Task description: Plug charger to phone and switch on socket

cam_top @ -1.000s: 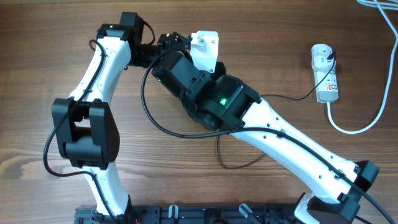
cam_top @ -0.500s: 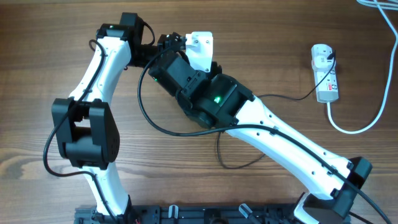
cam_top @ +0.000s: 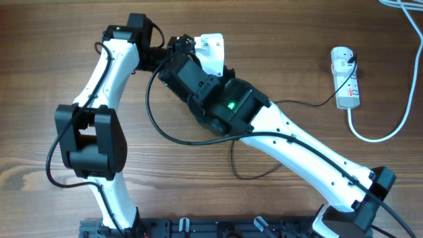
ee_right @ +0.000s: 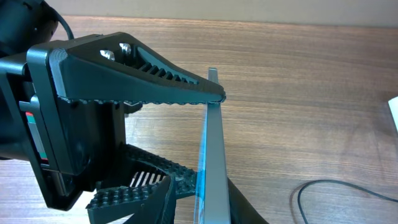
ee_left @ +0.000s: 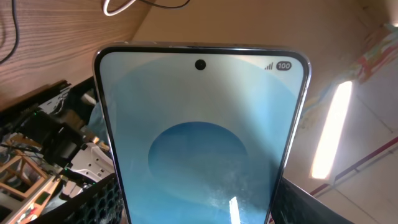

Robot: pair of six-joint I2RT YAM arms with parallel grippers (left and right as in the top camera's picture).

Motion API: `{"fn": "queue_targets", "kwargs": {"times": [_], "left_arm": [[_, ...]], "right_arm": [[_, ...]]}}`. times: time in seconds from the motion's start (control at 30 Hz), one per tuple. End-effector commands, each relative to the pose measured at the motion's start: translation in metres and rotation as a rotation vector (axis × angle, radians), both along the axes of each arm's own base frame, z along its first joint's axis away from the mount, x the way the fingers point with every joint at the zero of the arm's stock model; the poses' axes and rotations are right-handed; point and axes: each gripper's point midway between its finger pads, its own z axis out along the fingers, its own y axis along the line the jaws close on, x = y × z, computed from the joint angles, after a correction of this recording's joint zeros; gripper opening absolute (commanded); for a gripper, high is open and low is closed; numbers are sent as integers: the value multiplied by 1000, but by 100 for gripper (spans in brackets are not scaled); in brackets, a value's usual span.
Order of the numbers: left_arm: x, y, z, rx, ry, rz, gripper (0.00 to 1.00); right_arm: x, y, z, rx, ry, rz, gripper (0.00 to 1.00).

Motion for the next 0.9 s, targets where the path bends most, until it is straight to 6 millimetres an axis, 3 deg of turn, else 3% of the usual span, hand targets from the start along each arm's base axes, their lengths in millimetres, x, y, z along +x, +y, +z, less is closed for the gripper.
{"fn": "queue_targets", "kwargs": {"times": [0.0,0.2,0.27,0.37,0.43,0.5,0.63,0.73,0.87], "left_arm": [[-4,3,23,-53,-36,6,75],[-4,3,23,-53,-35,6,75],[-4,3,23,-53,-35,6,75],[-4,3,23,-53,-36,6,82],[-4,3,23,-52,-36,6,100],[-3,3,22,-50,-46,6,100],[0,3,13,1,-79,8,100],[-1,3,23,-56,-64,4,100],[-1,3,23,-50,-9,5,90]], "right_arm": [[1,2,-7,-16,16,9,20],[1,2,-7,-15,15,9,4],[1,2,-7,-14,15,8,5],[2,3,-6,12,9,-14,4],[6,-3,-2,66,-20,-105,4],[10,-10,4,111,-60,-191,4],[15,-30,24,353,-174,-465,4],[12,-34,33,564,-186,-599,4],[2,-28,17,941,-80,-881,5]]}}
